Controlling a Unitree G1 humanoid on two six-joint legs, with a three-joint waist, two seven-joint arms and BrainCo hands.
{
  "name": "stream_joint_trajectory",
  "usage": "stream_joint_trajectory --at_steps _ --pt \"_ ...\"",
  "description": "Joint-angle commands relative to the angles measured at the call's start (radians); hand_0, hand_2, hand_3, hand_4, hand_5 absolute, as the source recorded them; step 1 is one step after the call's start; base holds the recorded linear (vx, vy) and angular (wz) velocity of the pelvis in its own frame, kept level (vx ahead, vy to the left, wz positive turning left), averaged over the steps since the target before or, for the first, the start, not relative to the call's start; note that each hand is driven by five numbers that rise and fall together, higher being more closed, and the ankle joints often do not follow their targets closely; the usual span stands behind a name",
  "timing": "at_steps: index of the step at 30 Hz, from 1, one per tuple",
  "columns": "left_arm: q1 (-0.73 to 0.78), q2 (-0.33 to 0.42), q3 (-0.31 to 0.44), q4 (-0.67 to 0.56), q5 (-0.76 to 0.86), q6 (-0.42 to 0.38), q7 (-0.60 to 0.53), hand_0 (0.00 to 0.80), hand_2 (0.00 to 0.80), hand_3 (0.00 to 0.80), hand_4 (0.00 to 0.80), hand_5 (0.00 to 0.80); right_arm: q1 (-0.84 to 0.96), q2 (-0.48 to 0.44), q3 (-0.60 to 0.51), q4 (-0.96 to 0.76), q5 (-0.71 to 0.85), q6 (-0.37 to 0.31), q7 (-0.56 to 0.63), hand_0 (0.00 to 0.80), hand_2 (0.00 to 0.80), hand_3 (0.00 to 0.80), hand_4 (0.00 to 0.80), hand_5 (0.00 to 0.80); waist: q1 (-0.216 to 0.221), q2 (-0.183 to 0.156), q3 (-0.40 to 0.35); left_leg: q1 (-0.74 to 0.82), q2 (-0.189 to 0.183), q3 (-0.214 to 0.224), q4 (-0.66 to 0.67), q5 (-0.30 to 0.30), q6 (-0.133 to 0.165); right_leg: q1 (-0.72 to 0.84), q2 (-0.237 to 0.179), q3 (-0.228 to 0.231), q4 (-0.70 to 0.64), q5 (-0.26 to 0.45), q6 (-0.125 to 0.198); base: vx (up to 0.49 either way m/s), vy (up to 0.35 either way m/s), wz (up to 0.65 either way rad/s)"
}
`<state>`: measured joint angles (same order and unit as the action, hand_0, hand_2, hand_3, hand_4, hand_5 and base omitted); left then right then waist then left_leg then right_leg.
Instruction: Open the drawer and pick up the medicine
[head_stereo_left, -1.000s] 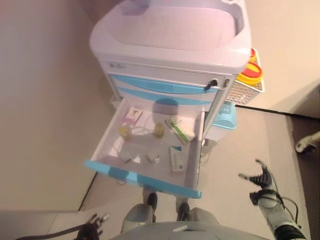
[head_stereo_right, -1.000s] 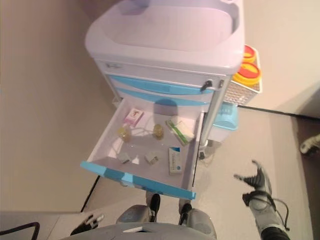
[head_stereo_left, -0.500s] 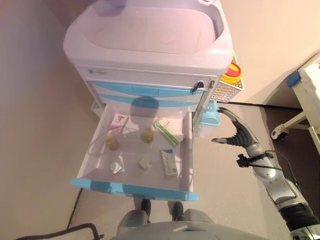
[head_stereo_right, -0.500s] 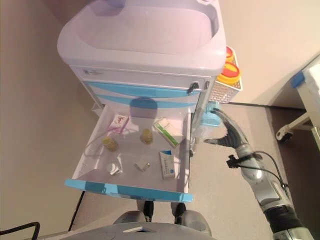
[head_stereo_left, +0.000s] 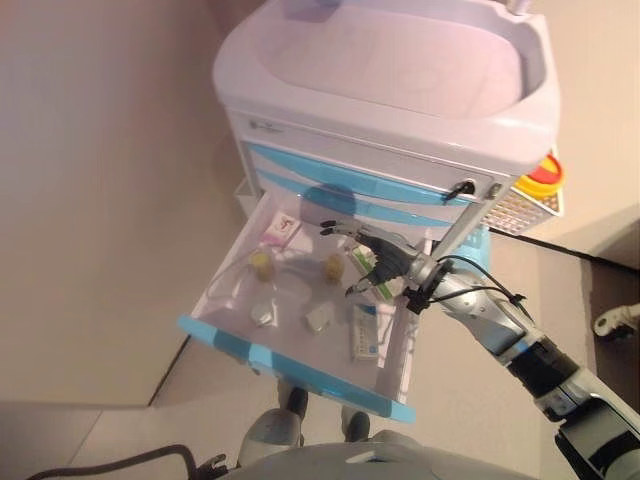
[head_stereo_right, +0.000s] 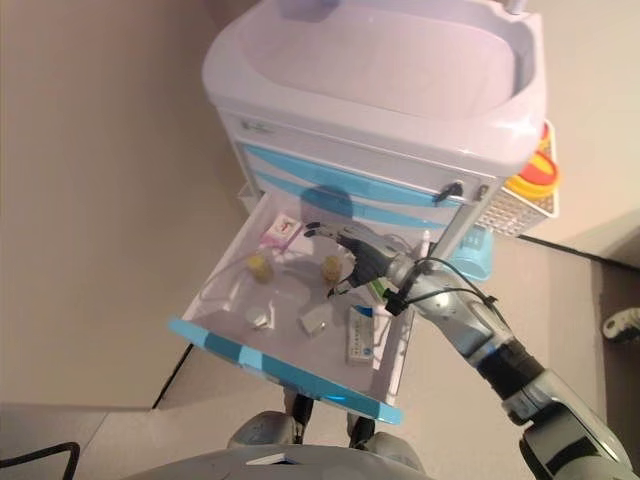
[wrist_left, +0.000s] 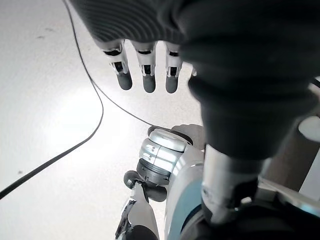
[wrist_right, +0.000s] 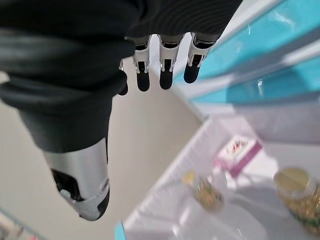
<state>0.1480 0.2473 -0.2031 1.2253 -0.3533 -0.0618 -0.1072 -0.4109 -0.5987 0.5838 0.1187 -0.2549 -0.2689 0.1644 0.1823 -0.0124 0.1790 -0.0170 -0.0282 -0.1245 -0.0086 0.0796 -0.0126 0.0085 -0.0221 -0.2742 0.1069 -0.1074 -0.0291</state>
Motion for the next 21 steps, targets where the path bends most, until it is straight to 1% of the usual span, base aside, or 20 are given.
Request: stream_joint_trajectory --at_steps 1,4,6,11,16,21 --pt "-0.020 0.008 -0.028 -0.003 -0.018 0.013 0.007 0.000 0.000 0.000 0.000 0.000 -0.070 0.021 0.045 -0.022 -0.052 0.023 -0.042 0.000 0.000 0.000 0.000 0.000 0.037 -0.032 0.028 0.011 -0.069 0.002 0.008 -0.069 0.030 0.019 -0.054 0.035 -0.073 0.103 0.070 0.005 0.005 0.28" --pt "-0.012 0.010 -0.032 -0.011 -0.010 0.018 0.003 0.000 0.000 0.000 0.000 0.000 -0.109 0.037 0.084 0.065 -0.121 0.048 -0.097 0.000 0.000 0.000 0.000 0.000 0.061 -0.025 0.030 0.011 -0.073 -0.023 0.002 -0.063 0.027 0.026 -0.056 0.018 -0.077 0.103 0.069 0.009 -0.001 0.24" --pt "-0.008 0.010 -0.035 -0.015 -0.008 0.025 0.002 0.000 0.000 0.000 0.000 0.000 -0.126 0.047 0.097 0.119 -0.167 0.052 -0.132 0.000 0.000 0.000 0.000 0.000 0.071 -0.023 0.030 0.011 -0.075 -0.035 0.001 -0.061 0.026 0.030 -0.058 0.010 -0.079 0.103 0.069 0.019 0.002 0.25" --pt "-0.006 0.006 -0.045 -0.029 0.009 0.034 0.003 0.000 0.000 0.000 0.000 0.000 -0.182 0.085 0.126 0.244 -0.251 0.093 -0.208 0.000 0.000 0.000 0.000 0.000 0.099 -0.020 0.032 0.008 -0.080 -0.061 -0.001 -0.057 0.024 0.036 -0.062 -0.008 -0.083 0.102 0.070 0.024 0.002 0.13" --pt "-0.010 0.010 -0.053 -0.040 0.020 0.020 -0.002 0.000 0.000 0.000 0.000 0.000 -0.209 0.111 0.134 0.306 -0.241 0.134 -0.243 0.000 0.000 0.000 0.000 0.000 0.113 -0.019 0.039 0.003 -0.082 -0.078 -0.001 -0.055 0.025 0.036 -0.065 -0.019 -0.084 0.103 0.071 0.009 -0.001 0.11" --pt "-0.021 0.016 -0.062 -0.053 0.027 0.014 0.001 0.000 0.000 0.000 0.000 0.000 -0.220 0.122 0.131 0.345 -0.266 0.154 -0.274 0.000 0.000 0.000 0.000 0.000 0.121 -0.021 0.044 -0.004 -0.086 -0.089 0.002 -0.054 0.026 0.031 -0.068 -0.026 -0.084 0.105 0.073 0.004 -0.002 0.12"
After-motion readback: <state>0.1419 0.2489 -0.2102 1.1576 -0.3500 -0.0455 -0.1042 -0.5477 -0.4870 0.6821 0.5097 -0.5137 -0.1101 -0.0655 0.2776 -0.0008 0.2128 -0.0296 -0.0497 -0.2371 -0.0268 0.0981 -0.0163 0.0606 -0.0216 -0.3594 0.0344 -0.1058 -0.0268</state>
